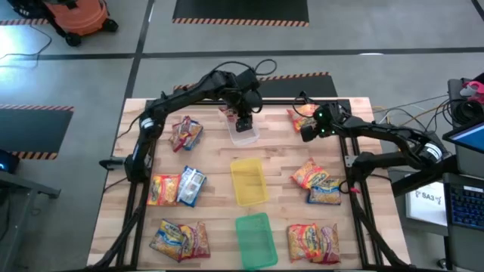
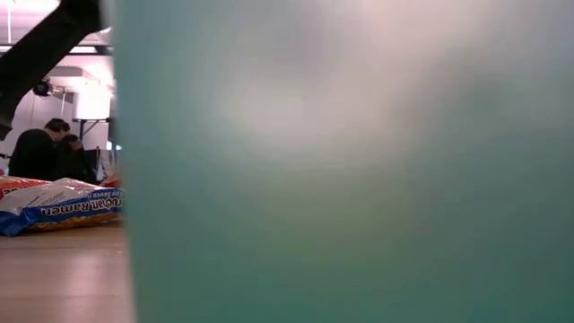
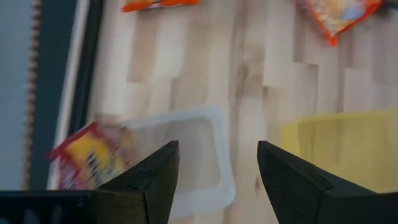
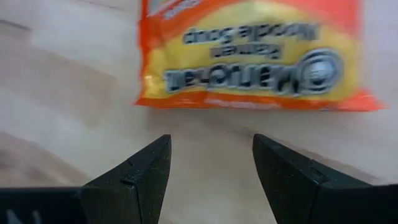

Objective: Sort Maruchan noodles
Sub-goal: Put the orange noodle pack into the yellow bin

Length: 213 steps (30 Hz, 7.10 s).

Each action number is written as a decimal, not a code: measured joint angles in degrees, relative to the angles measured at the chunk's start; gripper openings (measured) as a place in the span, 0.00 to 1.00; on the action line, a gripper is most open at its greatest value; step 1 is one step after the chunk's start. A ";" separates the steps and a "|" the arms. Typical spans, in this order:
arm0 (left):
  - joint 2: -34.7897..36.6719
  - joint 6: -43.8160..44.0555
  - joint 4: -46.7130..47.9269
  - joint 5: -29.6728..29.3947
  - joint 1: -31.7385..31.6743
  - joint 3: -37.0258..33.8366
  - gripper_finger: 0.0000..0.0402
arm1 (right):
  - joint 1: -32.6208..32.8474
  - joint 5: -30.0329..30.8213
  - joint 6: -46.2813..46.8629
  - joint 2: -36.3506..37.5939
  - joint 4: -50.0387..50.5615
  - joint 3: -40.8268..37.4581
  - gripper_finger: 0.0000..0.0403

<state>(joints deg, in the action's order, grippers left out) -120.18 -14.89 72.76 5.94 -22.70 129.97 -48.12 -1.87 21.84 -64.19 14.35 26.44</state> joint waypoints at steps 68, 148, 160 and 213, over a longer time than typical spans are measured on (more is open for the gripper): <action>57.48 16.95 -38.71 -57.90 8.33 -73.13 0.50 | -1.63 14.24 46.30 -14.42 -44.08 -11.25 0.38; 46.46 53.55 -82.66 -14.22 24.94 -100.04 0.50 | 24.99 -37.16 3.81 5.44 -15.41 13.76 0.02; 33.69 51.43 -89.46 -11.33 25.07 -98.44 0.50 | 28.32 -37.09 -6.52 -3.62 -5.59 24.04 0.02; 26.68 42.84 -101.19 -9.43 19.85 -96.59 0.50 | 39.27 -23.40 -27.97 -18.27 28.84 44.10 0.40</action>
<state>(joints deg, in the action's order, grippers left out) -93.49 27.94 -28.42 -3.49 -2.85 33.39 -8.86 -25.28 -6.13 -82.46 43.20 70.54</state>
